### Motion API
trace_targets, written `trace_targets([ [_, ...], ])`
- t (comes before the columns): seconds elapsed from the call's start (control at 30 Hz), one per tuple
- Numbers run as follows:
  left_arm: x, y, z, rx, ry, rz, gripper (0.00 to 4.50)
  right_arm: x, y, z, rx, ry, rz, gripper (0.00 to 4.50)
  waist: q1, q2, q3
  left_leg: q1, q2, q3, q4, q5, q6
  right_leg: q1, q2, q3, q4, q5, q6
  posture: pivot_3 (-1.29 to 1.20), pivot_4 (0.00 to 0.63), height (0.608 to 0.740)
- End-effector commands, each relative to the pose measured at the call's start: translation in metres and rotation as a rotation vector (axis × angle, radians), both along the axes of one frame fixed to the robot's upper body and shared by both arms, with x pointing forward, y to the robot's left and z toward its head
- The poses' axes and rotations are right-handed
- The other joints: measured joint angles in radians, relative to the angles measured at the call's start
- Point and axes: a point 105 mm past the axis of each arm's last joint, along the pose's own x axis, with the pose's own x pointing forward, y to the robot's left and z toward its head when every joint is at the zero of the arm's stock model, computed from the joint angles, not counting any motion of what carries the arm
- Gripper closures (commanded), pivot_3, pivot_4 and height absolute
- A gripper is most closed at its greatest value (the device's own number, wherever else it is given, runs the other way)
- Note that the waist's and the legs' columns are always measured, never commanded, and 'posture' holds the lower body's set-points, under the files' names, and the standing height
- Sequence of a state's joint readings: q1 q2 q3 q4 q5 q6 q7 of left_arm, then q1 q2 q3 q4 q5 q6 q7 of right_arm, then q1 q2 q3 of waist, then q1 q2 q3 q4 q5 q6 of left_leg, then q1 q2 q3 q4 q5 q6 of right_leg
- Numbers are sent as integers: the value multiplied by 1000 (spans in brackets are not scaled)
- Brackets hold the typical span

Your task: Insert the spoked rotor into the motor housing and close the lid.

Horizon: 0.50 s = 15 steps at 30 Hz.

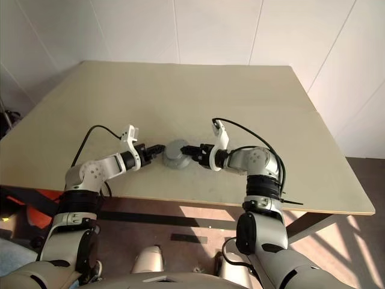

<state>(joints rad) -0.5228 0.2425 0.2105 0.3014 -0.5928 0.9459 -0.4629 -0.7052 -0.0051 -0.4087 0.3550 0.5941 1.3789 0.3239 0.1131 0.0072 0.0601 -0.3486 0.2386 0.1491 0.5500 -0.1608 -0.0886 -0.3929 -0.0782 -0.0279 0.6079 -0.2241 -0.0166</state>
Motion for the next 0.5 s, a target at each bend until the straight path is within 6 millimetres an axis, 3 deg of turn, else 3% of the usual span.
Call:
trace_targets([
  [0.03,0,-7,0,5,4,-23,4500,7,4,18,27,-56,8,2438,3,0,0,0,0,0,0,0,0,0,0,0,0,0,0,0,0,740],
  [0.5,0,-5,1,8,-4,-21,4500,17,10,31,76,-103,-43,2438,12,0,0,-1,0,0,0,0,0,-1,0,0,0,0,0,0,0,740],
])
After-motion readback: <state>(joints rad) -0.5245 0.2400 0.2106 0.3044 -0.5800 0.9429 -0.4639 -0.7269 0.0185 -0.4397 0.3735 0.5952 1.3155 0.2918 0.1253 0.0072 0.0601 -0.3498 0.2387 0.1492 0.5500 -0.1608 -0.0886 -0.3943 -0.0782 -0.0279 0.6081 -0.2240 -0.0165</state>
